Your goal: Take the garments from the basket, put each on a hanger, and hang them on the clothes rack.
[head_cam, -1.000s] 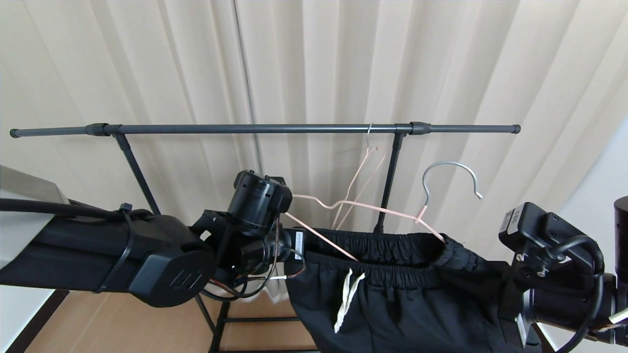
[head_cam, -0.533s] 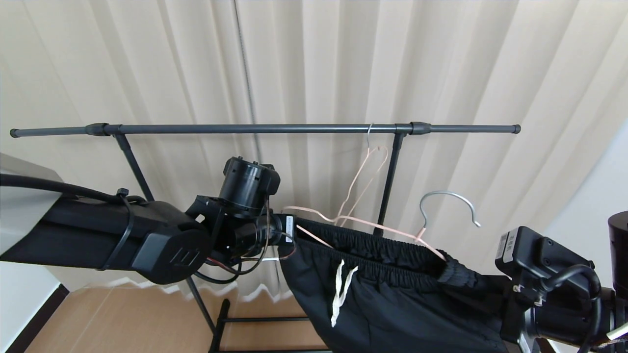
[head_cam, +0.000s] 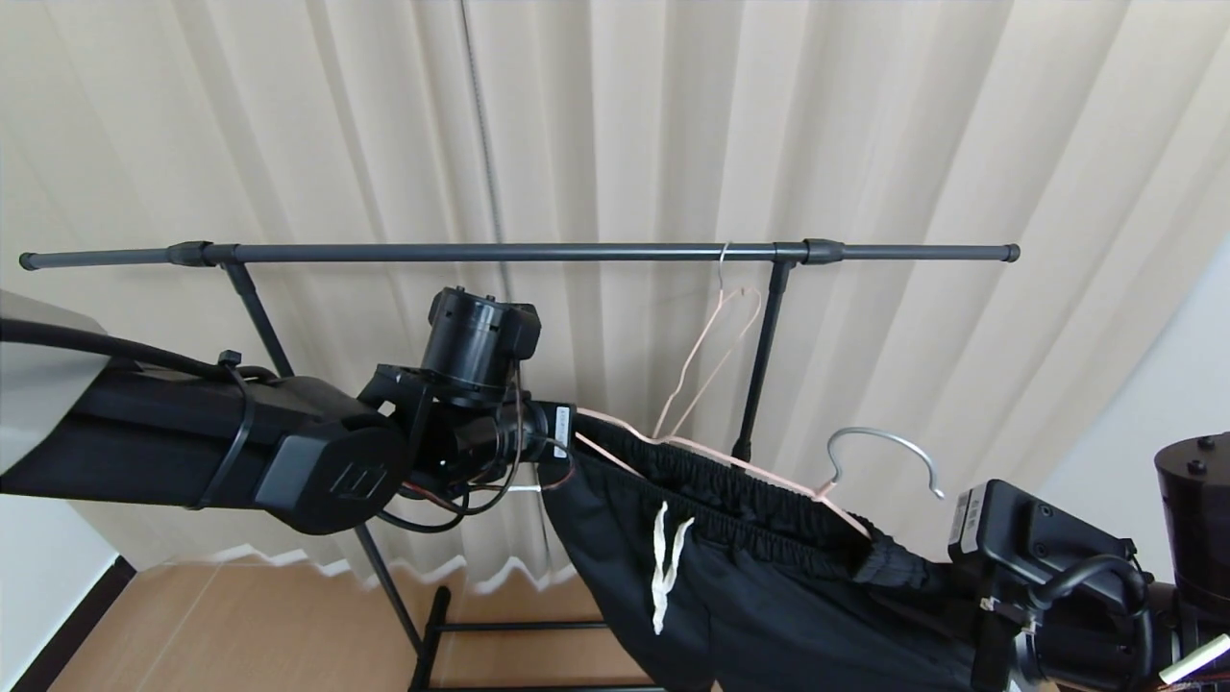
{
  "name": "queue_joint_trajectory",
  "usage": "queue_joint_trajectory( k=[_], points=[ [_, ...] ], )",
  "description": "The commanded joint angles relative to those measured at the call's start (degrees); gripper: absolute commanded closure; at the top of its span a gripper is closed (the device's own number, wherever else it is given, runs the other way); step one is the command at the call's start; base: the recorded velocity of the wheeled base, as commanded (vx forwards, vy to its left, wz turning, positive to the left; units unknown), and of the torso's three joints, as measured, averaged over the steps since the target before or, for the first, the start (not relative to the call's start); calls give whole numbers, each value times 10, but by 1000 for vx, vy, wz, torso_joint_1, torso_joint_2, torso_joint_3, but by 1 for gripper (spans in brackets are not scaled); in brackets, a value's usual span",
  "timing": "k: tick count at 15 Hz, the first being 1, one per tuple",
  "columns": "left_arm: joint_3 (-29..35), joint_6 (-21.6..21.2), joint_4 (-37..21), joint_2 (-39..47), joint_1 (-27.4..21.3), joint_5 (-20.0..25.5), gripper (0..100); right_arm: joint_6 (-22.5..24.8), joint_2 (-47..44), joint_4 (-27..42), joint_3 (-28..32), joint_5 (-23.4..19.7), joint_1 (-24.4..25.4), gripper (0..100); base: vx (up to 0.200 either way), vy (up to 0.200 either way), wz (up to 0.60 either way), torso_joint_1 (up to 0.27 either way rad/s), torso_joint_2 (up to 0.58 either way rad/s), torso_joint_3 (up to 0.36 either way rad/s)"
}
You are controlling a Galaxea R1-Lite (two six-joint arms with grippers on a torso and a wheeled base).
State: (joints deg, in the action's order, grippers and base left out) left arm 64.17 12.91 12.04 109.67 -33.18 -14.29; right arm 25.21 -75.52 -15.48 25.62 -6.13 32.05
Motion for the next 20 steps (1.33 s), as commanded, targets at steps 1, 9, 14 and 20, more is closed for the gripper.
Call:
queue_joint_trajectory(
  k=[1, 9, 14, 20],
  points=[
    [18, 0, -6, 1, 9, 0, 100, 12, -3, 0, -6, 0, -1, 100, 0, 0, 0, 0, 0, 0],
    [46, -68, -25, 0, -1, -43, 100, 14, -69, -3, 0, 9, -2, 100, 0, 0, 0, 0, 0, 0],
    [43, -102, -26, -16, -14, -65, 100, 11, -122, -8, 13, 9, -22, 100, 0, 0, 0, 0, 0, 0],
    [89, -126, -135, -60, -105, -77, 100, -60, -147, -10, 45, 29, -28, 100, 0, 0, 0, 0, 0, 0]
  ],
)
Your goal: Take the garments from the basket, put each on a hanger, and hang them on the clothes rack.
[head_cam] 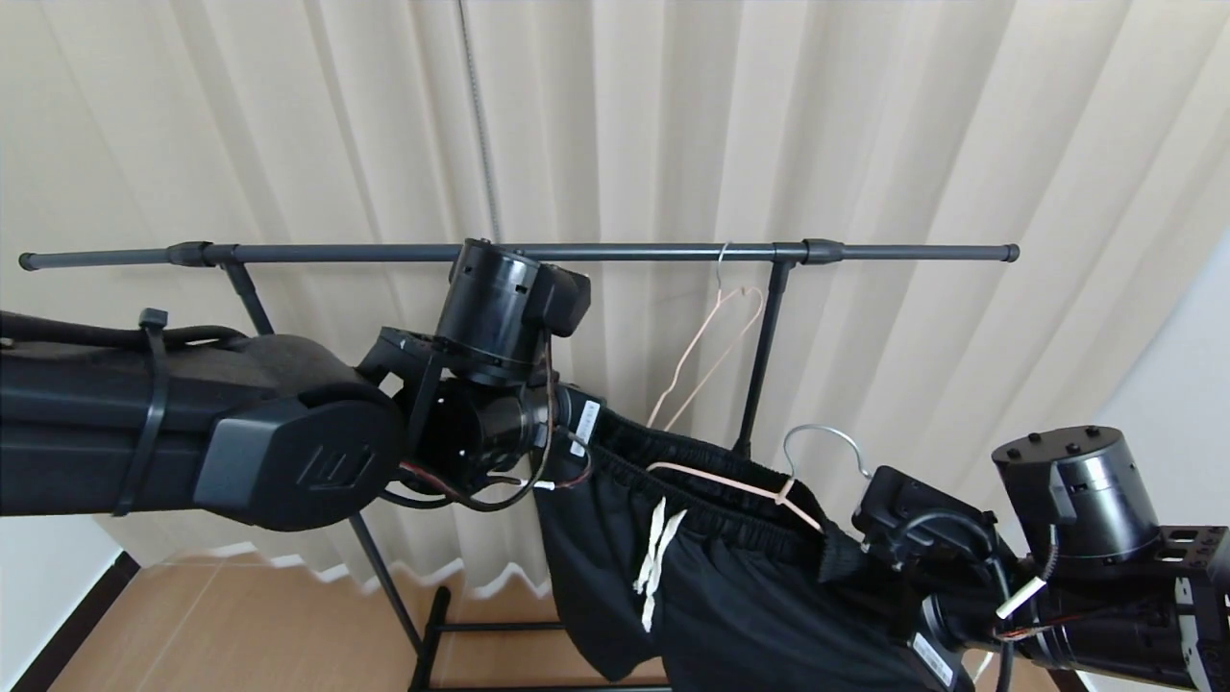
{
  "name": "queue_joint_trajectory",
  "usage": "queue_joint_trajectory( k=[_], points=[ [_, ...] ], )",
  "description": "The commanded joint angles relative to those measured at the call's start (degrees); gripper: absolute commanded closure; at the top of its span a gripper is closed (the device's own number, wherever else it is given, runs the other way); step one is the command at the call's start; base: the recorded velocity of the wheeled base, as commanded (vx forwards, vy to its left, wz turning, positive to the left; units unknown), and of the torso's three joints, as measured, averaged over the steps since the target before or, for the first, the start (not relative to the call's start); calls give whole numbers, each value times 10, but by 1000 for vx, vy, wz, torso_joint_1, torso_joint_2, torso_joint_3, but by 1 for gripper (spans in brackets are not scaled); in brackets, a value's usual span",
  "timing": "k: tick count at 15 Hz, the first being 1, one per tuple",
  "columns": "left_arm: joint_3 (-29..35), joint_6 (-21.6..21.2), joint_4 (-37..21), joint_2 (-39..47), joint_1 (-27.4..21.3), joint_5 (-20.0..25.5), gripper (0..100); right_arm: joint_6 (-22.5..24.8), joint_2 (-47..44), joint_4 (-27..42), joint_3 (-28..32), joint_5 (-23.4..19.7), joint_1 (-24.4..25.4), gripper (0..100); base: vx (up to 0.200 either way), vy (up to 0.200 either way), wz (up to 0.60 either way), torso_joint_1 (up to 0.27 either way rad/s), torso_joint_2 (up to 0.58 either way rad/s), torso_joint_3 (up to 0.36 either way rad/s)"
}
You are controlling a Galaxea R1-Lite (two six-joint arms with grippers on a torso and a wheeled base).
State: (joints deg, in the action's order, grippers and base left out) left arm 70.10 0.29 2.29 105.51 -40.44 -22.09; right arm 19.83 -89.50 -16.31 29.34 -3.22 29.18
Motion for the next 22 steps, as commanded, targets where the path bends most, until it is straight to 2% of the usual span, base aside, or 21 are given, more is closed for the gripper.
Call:
queue_joint_trajectory(
  k=[1, 3, 7, 10, 12, 13, 18, 20, 22],
  points=[
    [51, 1, -75, -22, -45, -1, 100, -8, -7, -2, 8, 0, 2, 100, 0, 0, 0, 0, 0, 0],
    [98, 8, -141, -24, -64, -1, 100, -7, -7, -2, 5, 7, 2, 100, 0, 0, 0, 0, 0, 0],
    [148, 23, -204, -27, -83, -1, 100, -8, -16, -7, 9, 23, 2, 100, 0, 0, 0, 0, 0, 0],
    [116, 39, -204, -27, -86, 2, 100, -30, -8, -81, -9, 16, 2, 100, 0, 0, 0, 0, 0, 0],
    [85, 69, -203, -24, -86, 5, 100, -31, -1, -176, -39, -3, 2, 100, 0, 0, 0, 0, 0, 0],
    [73, 80, -203, -23, -87, 6, 100, -31, 2, -200, -52, -5, 2, 100, 0, 0, 0, 0, 0, 0],
    [37, 136, -203, -24, -88, 7, 100, -38, 1, -210, -45, -6, 2, 100, 0, 0, 0, 0, 0, 0],
    [24, 139, -202, -24, -88, 7, 100, -58, -1, -210, -40, -9, 2, 100, 0, 0, 0, 0, 0, 0],
    [22, 168, -204, -27, -88, 7, 100, -81, -1, -210, -28, -14, 0, 100, 0, 0, 0, 0, 0, 0]
  ],
)
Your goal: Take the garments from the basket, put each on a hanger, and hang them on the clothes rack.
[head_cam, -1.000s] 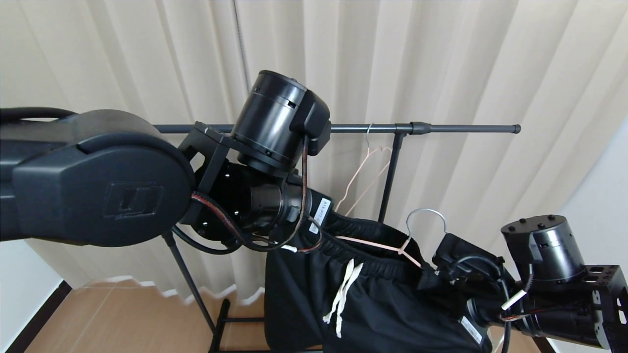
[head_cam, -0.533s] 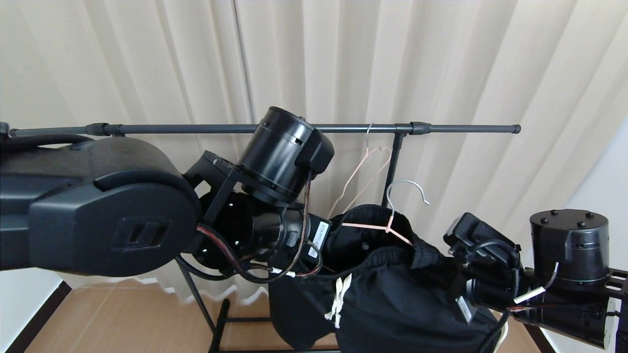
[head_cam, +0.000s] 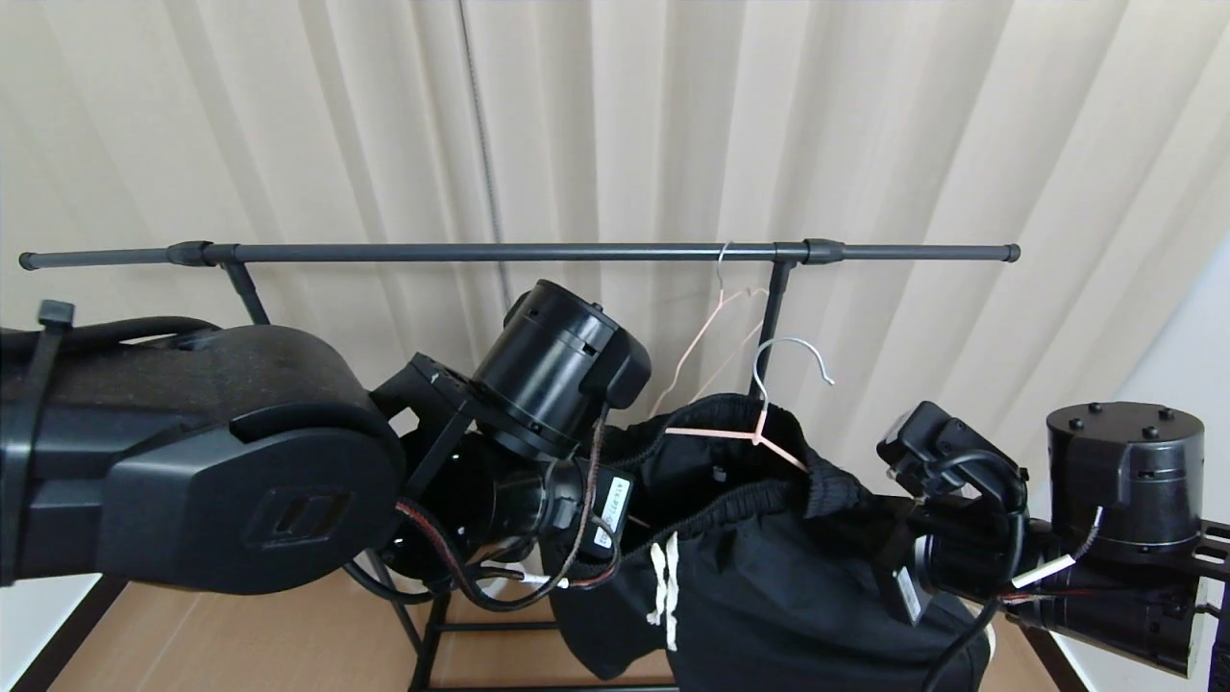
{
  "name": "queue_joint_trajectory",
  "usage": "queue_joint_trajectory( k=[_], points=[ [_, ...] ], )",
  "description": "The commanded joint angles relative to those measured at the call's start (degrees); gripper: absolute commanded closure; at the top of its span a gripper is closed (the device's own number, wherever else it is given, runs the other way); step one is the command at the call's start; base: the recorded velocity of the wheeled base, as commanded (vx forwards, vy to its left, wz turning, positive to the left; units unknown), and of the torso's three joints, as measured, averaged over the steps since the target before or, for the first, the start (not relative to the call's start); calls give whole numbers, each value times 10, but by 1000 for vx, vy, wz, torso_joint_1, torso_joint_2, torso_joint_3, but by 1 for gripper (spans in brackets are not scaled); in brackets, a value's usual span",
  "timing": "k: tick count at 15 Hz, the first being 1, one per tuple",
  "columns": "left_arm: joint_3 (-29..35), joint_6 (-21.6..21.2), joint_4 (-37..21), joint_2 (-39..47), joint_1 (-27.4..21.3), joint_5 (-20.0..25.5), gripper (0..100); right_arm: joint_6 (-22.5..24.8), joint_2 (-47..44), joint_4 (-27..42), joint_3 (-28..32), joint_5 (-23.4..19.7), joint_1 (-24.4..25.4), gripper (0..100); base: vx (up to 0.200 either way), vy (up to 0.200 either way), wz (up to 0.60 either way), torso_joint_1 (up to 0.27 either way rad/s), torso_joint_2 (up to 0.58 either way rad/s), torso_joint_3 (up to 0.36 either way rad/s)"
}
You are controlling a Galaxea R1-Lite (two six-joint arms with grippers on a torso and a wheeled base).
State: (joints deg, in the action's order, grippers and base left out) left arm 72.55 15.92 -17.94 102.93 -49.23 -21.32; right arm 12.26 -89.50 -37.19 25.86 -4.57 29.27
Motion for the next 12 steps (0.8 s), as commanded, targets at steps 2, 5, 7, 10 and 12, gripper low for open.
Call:
queue_joint_trajectory(
  k=[2, 5, 7, 10, 12],
  points=[
    [-7, 22, -2, -1, 0, 0, 100, -6, -2, -1, 12, -1, -7, 100, 0, 0, 0, 0, 0, 0],
    [-7, 32, -3, 3, 0, 8, 100, -8, 3, -6, 15, -4, -11, 100, 0, 0, 0, 0, 0, 0],
    [3, 62, 2, 18, -13, 9, 100, -40, 6, -40, 10, -11, -11, 100, 0, 0, 0, 0, 0, 0],
    [69, 156, 1, 66, -38, 8, 100, -51, 6, -57, 8, -11, -7, 100, 0, 0, 0, 0, 0, 0],
    [91, 173, 1, 73, -42, 8, 100, -51, 6, -57, 7, -11, -1, 100, 0, 0, 0, 0, 0, 0]
  ],
)
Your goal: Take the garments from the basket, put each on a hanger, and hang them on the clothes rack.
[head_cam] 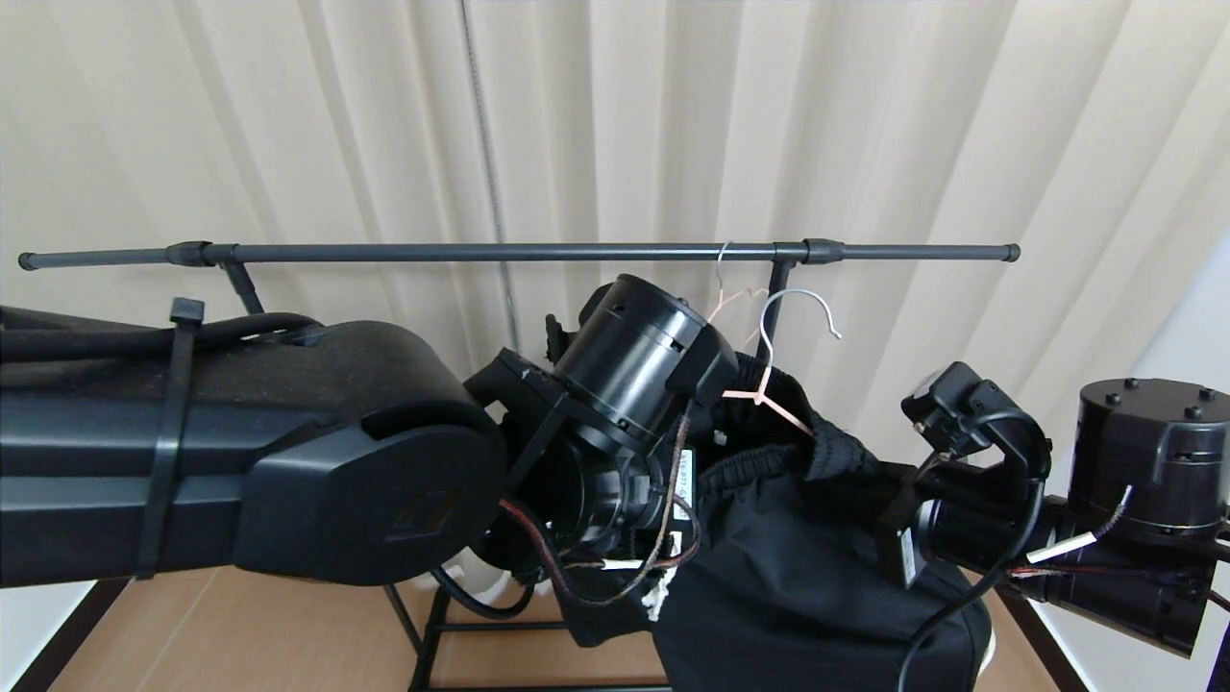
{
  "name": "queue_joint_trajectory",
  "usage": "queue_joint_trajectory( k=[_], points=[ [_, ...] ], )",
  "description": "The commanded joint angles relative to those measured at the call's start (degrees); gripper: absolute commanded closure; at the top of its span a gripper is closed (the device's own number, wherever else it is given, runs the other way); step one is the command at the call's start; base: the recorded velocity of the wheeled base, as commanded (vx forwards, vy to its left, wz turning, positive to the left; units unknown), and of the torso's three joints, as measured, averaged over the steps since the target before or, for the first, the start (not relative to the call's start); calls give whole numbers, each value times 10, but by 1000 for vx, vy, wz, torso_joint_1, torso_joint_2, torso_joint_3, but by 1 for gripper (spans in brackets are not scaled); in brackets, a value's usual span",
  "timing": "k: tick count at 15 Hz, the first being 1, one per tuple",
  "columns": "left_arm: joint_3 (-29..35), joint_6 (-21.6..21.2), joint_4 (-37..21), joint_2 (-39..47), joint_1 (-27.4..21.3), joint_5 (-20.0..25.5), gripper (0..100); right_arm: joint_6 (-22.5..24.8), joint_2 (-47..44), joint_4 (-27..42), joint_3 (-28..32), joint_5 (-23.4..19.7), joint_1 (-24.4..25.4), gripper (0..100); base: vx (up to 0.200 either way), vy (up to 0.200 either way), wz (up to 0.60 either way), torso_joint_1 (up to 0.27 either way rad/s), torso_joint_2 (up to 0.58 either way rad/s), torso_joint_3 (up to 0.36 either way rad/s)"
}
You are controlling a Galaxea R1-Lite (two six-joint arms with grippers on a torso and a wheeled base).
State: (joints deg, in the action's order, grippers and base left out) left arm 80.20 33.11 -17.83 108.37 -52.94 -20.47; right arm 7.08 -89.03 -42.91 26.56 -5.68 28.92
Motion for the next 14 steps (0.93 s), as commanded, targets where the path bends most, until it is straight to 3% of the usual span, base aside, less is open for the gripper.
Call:
queue_joint_trajectory(
  k=[1, 8, 9, 14],
  points=[
    [14, 5, 1, 18, -8, 0, 100, 0, 2, 0, -1, -1, 4, 100, 0, 0, 0, 0, 0, 0],
    [12, 12, 13, 23, -16, -2, 100, 0, 24, -2, -11, -16, 12, 100, 0, 0, 0, 0, 0, 0],
    [12, 10, 14, 25, -16, -3, 0, 0, 28, -2, -12, -19, 12, 100, 0, 0, 0, 0, 0, 0],
    [7, 2, 21, 22, -19, -10, 0, 0, 39, -2, -15, -24, 13, 100, 0, 0, 0, 0, 0, 0]
  ],
)
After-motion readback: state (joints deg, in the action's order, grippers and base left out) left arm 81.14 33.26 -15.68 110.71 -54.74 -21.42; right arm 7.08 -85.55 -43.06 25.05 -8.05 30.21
